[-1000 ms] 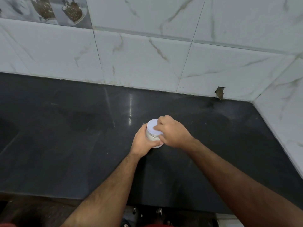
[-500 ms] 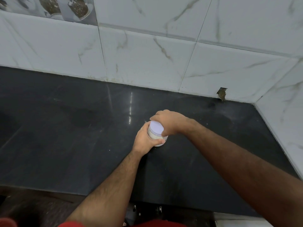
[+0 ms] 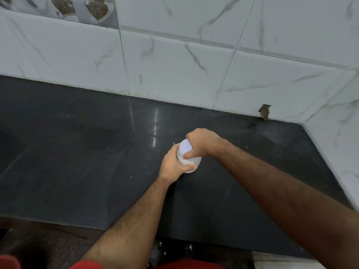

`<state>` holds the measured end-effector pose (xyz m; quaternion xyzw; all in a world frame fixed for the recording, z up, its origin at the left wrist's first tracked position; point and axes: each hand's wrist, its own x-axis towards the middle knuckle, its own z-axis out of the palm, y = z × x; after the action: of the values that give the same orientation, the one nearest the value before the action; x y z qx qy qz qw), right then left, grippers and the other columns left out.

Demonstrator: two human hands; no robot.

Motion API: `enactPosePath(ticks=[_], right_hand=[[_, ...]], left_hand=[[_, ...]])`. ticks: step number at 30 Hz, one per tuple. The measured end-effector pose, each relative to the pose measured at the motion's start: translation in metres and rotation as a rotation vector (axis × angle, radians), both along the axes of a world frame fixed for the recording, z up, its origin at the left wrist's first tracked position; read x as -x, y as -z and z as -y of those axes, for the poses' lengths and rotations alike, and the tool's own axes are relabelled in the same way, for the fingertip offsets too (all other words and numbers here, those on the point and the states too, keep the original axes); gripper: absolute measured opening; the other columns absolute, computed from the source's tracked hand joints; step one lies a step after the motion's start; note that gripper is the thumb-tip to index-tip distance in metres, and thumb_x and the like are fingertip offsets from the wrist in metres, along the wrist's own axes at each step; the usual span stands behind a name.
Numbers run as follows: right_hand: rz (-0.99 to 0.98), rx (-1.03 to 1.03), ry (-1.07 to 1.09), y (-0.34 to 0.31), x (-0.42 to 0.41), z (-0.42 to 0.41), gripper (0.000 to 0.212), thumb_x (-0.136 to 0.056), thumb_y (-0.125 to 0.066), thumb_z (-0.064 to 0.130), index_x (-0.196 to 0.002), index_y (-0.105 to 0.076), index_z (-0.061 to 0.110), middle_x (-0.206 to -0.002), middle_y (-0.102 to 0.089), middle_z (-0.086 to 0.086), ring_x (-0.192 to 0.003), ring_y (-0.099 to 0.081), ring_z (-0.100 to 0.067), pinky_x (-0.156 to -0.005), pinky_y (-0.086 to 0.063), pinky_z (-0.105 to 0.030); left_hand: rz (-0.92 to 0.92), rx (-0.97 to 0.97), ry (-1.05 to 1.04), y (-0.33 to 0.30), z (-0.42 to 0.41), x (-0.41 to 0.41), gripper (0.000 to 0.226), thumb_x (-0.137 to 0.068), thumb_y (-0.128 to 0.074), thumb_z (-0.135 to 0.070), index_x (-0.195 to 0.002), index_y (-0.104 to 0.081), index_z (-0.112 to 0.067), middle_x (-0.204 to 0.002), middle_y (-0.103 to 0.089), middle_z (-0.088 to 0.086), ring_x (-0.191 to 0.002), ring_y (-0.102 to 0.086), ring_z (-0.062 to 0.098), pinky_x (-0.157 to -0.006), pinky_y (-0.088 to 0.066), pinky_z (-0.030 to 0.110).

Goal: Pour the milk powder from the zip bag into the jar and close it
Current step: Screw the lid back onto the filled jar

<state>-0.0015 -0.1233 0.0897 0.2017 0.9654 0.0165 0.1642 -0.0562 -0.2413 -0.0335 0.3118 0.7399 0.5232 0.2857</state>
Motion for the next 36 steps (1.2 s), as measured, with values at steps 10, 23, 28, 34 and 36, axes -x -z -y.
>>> enactPosePath(ticks=[10,23,28,34,36], right_hand=[[0.095,0.086,0.039,-0.013,-0.003,-0.006,0.073,-0.072,-0.077,0.058,-0.129,-0.055,0.019,-0.111,-0.061,-0.001,-0.095,-0.063,-0.023,-0.074,-0.055,-0.038],[0.153,0.034,-0.002,-0.013,-0.005,-0.006,0.073,-0.072,-0.080,0.052,-0.133,-0.052,0.022,-0.114,-0.061,0.001,-0.099,-0.063,-0.023,-0.073,-0.052,-0.035],[0.142,-0.016,-0.067,-0.010,-0.004,-0.004,0.055,-0.075,-0.077,0.044,-0.122,-0.058,0.021,-0.104,-0.064,0.001,-0.090,-0.064,-0.021,-0.067,-0.053,-0.034],[0.087,-0.136,0.084,-0.010,-0.009,-0.007,0.065,-0.072,-0.060,0.082,-0.087,-0.063,0.019,-0.073,-0.060,0.005,-0.061,-0.055,-0.014,-0.050,-0.037,-0.027],[0.142,-0.057,0.018,-0.010,-0.009,-0.008,0.068,-0.071,-0.076,0.064,-0.120,-0.060,0.020,-0.104,-0.064,0.002,-0.086,-0.064,-0.018,-0.064,-0.052,-0.032]], left_hand=[[-0.001,0.011,0.001,0.001,0.000,0.000,0.084,-0.047,-0.091,-0.042,-0.118,-0.047,-0.049,-0.112,-0.062,-0.024,-0.104,-0.060,-0.002,-0.081,-0.048,0.018],[-0.009,0.002,0.006,0.003,0.000,0.001,0.087,-0.047,-0.093,-0.042,-0.121,-0.048,-0.047,-0.120,-0.063,-0.018,-0.111,-0.061,0.006,-0.092,-0.054,0.029],[-0.015,0.003,0.004,0.004,-0.001,0.001,0.090,-0.048,-0.094,-0.038,-0.125,-0.048,-0.042,-0.120,-0.064,-0.018,-0.111,-0.061,0.006,-0.093,-0.054,0.030],[-0.009,-0.002,-0.005,0.002,0.001,0.000,0.084,-0.047,-0.092,-0.040,-0.119,-0.049,-0.047,-0.114,-0.065,-0.020,-0.105,-0.063,0.002,-0.088,-0.055,0.028],[-0.012,0.002,0.002,0.003,0.000,0.000,0.086,-0.047,-0.093,-0.041,-0.119,-0.047,-0.047,-0.114,-0.062,-0.023,-0.106,-0.060,0.001,-0.085,-0.051,0.021]])
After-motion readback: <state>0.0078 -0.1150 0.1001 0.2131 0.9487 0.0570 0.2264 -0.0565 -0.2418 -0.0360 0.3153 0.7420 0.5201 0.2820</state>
